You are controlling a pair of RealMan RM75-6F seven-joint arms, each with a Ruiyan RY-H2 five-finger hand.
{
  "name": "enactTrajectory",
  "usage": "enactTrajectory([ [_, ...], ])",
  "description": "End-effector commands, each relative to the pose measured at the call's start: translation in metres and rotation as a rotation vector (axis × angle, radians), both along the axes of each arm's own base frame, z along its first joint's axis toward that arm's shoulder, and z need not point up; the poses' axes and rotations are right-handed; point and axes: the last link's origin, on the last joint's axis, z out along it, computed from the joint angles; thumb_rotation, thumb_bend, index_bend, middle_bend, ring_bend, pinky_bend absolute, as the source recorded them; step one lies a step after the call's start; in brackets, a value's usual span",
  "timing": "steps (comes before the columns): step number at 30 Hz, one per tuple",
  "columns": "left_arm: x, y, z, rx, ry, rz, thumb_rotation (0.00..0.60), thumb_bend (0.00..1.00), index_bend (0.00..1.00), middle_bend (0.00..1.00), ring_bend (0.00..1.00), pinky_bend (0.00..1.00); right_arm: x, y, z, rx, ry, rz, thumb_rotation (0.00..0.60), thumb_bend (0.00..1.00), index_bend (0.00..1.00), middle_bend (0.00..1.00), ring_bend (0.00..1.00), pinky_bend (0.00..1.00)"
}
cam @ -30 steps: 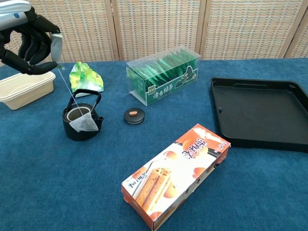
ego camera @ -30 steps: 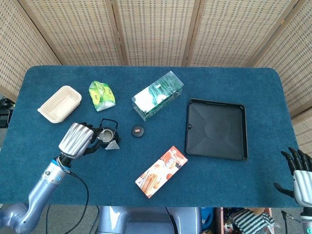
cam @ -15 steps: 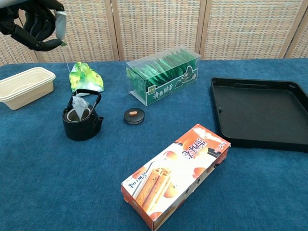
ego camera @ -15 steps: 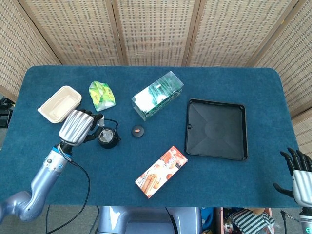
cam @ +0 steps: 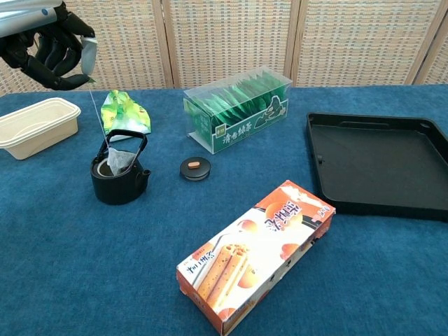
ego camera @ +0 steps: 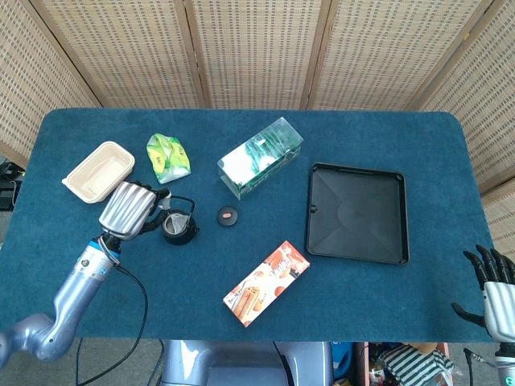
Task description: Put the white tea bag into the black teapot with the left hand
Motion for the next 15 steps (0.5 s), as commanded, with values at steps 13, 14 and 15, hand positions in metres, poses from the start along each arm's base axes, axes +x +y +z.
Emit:
enactTrajectory([
  [13, -0.02, -0.02, -0.014, -0.097, 0.059, 0.034, 0.6, 0.42, 0.67, 0.75, 0.67, 0.64, 0.002, -0.001, -0.001, 0.004, 0.001, -0.001, 0.6, 0.0, 0.17, 0.15, 0.01, 0.12],
  [14, -0.02, -0.022, -0.015, -0.104, 0.064, 0.029, 0.6, 0.42, 0.67, 0.75, 0.67, 0.64, 0.002, -0.001, -0.001, 0.004, 0.001, -0.001, 0.6, 0.0, 0.17, 0.15, 0.01, 0.12],
  [15, -0.021, -0.025, -0.016, -0.109, 0.069, 0.025, 0.6, 0.42, 0.67, 0.75, 0.67, 0.64, 0.002, 0.0, -0.001, 0.005, 0.002, -0.001, 0.6, 0.0, 0.17, 0.15, 0.01, 0.12],
])
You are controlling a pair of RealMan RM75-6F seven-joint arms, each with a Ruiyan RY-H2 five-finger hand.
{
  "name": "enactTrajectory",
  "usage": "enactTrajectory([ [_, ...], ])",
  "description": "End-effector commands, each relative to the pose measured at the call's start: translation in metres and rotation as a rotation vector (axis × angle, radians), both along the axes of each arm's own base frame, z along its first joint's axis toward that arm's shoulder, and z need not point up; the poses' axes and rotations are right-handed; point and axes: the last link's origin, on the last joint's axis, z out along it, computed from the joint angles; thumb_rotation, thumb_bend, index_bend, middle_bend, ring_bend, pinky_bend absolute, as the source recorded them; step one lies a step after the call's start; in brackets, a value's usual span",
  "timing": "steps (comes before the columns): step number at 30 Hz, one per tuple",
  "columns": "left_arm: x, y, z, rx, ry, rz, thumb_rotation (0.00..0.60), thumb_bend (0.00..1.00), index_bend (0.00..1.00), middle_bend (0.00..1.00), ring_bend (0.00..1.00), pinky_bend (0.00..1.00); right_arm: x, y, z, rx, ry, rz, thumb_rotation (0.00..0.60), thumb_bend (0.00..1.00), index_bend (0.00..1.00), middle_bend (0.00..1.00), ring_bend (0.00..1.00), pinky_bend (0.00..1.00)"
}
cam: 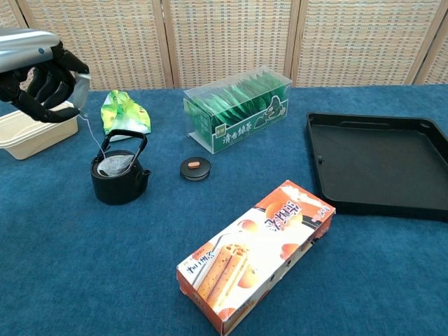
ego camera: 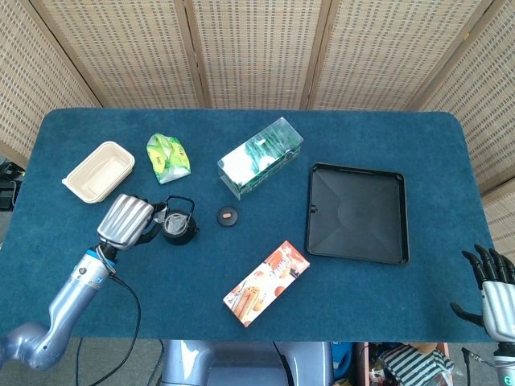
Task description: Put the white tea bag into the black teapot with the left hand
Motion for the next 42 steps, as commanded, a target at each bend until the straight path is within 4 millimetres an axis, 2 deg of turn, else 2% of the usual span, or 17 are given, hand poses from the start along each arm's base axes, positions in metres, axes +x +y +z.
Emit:
enactTrajectory([
  [1, -0.003, -0.011, -0.005, -0.03, 0.014, -0.01, 0.6, 0.42, 0.67, 0.75, 0.67, 0.64, 0.0, 0.0, 0.0, 0.001, 0.001, 0.0, 0.6, 0.0, 0.17, 0.15, 0.01, 0.12],
  [16, -0.009, -0.04, -0.023, -0.138, 0.123, -0.047, 0.6, 0.42, 0.65, 0.75, 0.67, 0.64, -0.001, 0.004, 0.001, -0.009, -0.003, -0.006, 0.6, 0.0, 0.17, 0.16, 0.01, 0.12],
  [19, -0.012, -0.045, -0.027, -0.164, 0.16, -0.042, 0.6, 0.42, 0.58, 0.75, 0.67, 0.64, -0.002, 0.004, 0.001, -0.009, -0.002, -0.006, 0.6, 0.0, 0.17, 0.17, 0.01, 0.12],
  [23, -0.01, -0.049, -0.031, -0.204, 0.212, -0.025, 0.6, 0.42, 0.36, 0.75, 0.67, 0.64, -0.002, 0.004, 0.001, -0.009, -0.004, -0.007, 0.6, 0.0, 0.17, 0.18, 0.01, 0.12],
  [25, -0.008, -0.05, -0.031, -0.213, 0.224, -0.019, 0.6, 0.42, 0.3, 0.75, 0.67, 0.64, -0.002, 0.004, 0.001, -0.01, -0.005, -0.007, 0.6, 0.0, 0.17, 0.18, 0.01, 0.12],
  [30, -0.005, -0.051, -0.032, -0.22, 0.235, -0.01, 0.6, 0.42, 0.21, 0.75, 0.67, 0.64, -0.003, 0.005, 0.001, -0.013, -0.007, -0.008, 0.6, 0.0, 0.17, 0.18, 0.01, 0.12],
  [34, -0.006, -0.046, -0.027, -0.202, 0.239, 0.002, 0.6, 0.42, 0.18, 0.75, 0.67, 0.64, -0.003, 0.005, 0.002, -0.014, -0.006, -0.007, 0.6, 0.0, 0.17, 0.18, 0.01, 0.12],
  [35, -0.006, -0.045, -0.026, -0.199, 0.236, 0.006, 0.6, 0.43, 0.18, 0.76, 0.68, 0.64, -0.003, 0.005, 0.002, -0.014, -0.006, -0.006, 0.6, 0.0, 0.17, 0.18, 0.01, 0.12],
  [37, -0.006, -0.041, -0.024, -0.195, 0.234, 0.017, 0.6, 0.54, 0.18, 0.76, 0.68, 0.64, -0.003, 0.005, 0.002, -0.015, -0.006, -0.006, 0.6, 0.0, 0.17, 0.18, 0.01, 0.12],
  [39, -0.009, -0.036, -0.021, -0.183, 0.248, 0.033, 0.6, 0.72, 0.18, 0.77, 0.7, 0.64, -0.003, 0.005, 0.001, -0.014, -0.007, -0.006, 0.6, 0.0, 0.17, 0.18, 0.01, 0.12],
  [42, -0.012, -0.027, -0.018, -0.182, 0.285, 0.064, 0.6, 0.85, 0.18, 0.78, 0.7, 0.65, -0.003, 0.004, 0.001, -0.011, -0.007, -0.007, 0.6, 0.0, 0.17, 0.18, 0.01, 0.12],
])
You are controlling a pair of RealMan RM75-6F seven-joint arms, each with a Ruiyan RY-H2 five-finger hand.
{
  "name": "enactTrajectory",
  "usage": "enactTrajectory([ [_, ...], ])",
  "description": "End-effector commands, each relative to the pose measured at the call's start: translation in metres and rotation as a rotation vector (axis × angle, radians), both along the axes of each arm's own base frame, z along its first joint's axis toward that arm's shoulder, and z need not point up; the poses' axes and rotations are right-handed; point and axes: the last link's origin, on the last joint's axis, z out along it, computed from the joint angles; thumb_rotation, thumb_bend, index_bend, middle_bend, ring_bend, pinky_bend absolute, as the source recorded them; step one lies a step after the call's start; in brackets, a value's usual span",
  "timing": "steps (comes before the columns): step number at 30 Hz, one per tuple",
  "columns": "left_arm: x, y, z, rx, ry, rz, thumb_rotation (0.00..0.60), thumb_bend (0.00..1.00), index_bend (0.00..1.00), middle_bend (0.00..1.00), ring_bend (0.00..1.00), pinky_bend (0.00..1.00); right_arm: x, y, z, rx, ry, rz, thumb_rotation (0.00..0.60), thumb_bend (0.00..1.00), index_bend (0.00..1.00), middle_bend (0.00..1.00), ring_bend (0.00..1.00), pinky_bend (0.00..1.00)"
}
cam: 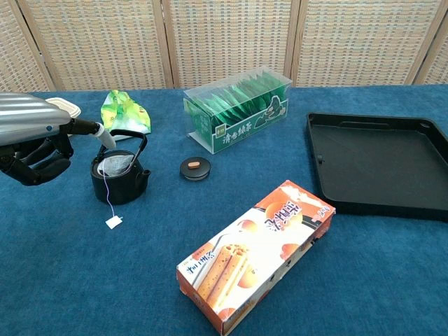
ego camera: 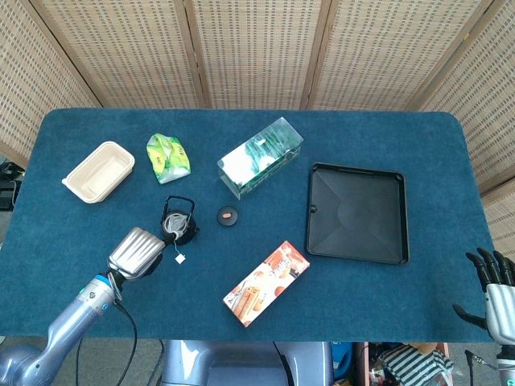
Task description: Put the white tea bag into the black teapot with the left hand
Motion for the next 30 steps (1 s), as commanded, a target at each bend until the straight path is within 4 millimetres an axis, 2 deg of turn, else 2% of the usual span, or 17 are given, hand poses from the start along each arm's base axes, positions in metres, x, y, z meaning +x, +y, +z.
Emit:
enactTrajectory([
  [1, -0.003, 0.011, 0.004, 0.005, 0.057, 0.029, 0.6, 0.88, 0.17, 0.78, 0.7, 0.65, 0.0, 0.0, 0.0, 0.001, 0.0, 0.001, 0.6, 0.0, 0.17, 0.18, 0.01, 0.12],
  [6, -0.005, 0.018, 0.0, -0.014, 0.111, 0.08, 0.6, 0.93, 0.15, 0.78, 0.71, 0.65, 0.0, -0.001, 0.0, 0.002, 0.001, -0.003, 0.6, 0.0, 0.17, 0.19, 0.01, 0.12],
  [17, -0.009, 0.03, -0.011, -0.032, 0.174, 0.149, 0.6, 0.94, 0.14, 0.79, 0.72, 0.65, 0.001, -0.002, -0.001, 0.004, 0.002, -0.006, 0.6, 0.0, 0.17, 0.2, 0.01, 0.12],
  [30, -0.009, 0.048, -0.035, -0.066, 0.204, 0.192, 0.6, 0.94, 0.14, 0.79, 0.72, 0.65, -0.001, -0.001, -0.001, 0.003, 0.0, -0.016, 0.6, 0.0, 0.17, 0.2, 0.01, 0.12],
])
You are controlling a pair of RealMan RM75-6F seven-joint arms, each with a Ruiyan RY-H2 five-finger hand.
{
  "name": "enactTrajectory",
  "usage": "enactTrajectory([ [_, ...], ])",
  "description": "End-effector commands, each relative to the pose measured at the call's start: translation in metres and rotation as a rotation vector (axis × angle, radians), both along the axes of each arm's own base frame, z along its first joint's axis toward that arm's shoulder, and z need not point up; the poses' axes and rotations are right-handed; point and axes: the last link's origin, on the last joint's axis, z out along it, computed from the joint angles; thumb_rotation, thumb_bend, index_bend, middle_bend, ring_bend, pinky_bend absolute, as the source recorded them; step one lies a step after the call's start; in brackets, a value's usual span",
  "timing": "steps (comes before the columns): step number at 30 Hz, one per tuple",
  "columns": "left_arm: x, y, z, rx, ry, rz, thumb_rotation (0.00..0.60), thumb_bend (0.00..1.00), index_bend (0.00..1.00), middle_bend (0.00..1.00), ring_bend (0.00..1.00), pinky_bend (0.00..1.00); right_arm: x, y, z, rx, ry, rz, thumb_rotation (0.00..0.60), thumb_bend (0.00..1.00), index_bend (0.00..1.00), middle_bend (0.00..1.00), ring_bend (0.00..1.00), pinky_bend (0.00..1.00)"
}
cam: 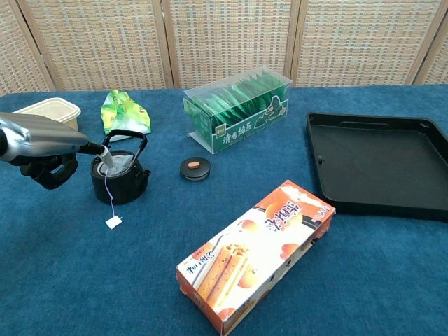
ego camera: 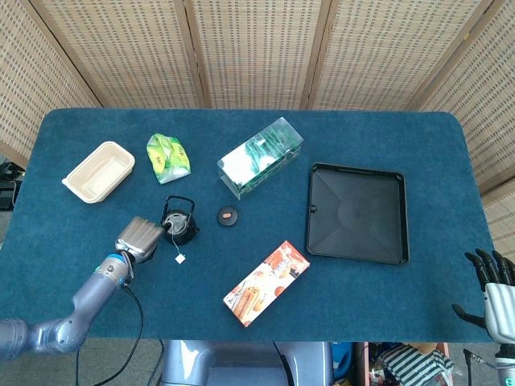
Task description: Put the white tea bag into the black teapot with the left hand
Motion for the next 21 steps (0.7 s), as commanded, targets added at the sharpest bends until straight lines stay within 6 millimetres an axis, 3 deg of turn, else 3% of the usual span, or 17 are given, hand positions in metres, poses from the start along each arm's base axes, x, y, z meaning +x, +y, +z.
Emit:
enactTrajectory([
  [1, 0.0002, 0.0019, -0.0061, -0.012, 0.009, 0.008, 0.6, 0.94, 0.14, 0.79, 0.72, 0.65, -0.0004, 0.0004, 0.0, 0.0, 0.0, -0.001, 0.6, 0.0, 0.17, 0.2, 0.01, 0.12],
  [14, -0.0032, 0.0057, -0.0147, -0.027, 0.04, 0.05, 0.6, 0.94, 0.14, 0.79, 0.72, 0.65, -0.002, 0.0025, 0.0, -0.002, -0.002, -0.006, 0.6, 0.0, 0.17, 0.2, 0.01, 0.12],
  [21, 0.0038, 0.0041, -0.0072, 0.007, -0.007, 0.028, 0.6, 0.94, 0.14, 0.79, 0.72, 0.65, -0.0016, 0.0031, 0.0004, -0.005, -0.002, -0.005, 0.6, 0.0, 0.17, 0.2, 0.01, 0.12],
])
